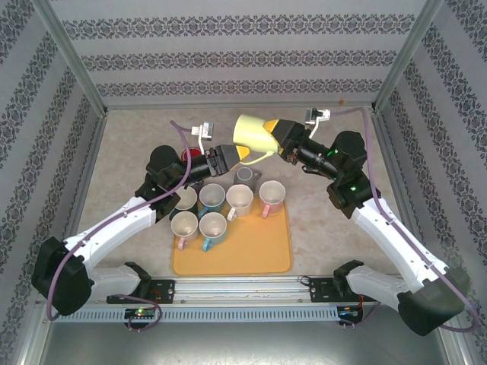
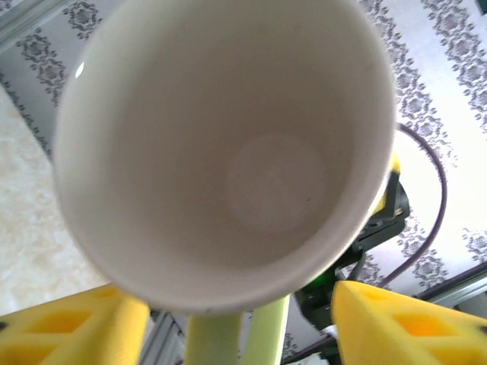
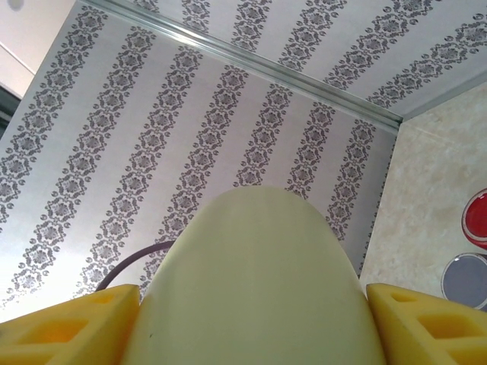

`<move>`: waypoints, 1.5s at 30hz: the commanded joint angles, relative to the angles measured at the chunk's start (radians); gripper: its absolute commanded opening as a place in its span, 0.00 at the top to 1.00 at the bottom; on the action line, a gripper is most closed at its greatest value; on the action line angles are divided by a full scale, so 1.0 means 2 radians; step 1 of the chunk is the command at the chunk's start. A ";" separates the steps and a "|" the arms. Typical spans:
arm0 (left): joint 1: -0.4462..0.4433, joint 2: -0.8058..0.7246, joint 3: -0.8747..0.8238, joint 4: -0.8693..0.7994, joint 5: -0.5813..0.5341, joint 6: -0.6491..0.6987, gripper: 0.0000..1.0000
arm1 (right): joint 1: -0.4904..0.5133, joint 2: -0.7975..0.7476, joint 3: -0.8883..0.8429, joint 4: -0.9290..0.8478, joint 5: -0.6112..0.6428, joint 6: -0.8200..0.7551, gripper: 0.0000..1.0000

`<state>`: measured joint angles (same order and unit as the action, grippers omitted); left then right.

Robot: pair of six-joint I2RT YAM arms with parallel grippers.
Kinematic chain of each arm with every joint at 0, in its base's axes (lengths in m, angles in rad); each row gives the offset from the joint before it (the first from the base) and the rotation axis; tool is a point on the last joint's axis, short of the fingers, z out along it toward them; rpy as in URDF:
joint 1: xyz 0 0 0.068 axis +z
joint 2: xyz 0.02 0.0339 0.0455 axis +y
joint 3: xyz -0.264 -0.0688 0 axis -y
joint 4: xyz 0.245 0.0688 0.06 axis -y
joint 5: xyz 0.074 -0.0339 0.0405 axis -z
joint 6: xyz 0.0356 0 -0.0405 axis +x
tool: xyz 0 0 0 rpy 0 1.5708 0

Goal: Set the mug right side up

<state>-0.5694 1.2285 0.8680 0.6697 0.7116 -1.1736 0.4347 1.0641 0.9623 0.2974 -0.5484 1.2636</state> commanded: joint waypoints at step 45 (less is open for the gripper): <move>-0.318 -0.072 0.090 -0.587 -0.388 0.369 0.90 | -0.026 -0.125 0.045 -0.329 0.186 -0.327 0.04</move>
<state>-1.1309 1.0477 0.9985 -0.4294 0.1276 -0.5171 0.3878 0.8154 1.0370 -0.3077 -0.2077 0.6731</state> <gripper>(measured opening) 0.181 0.965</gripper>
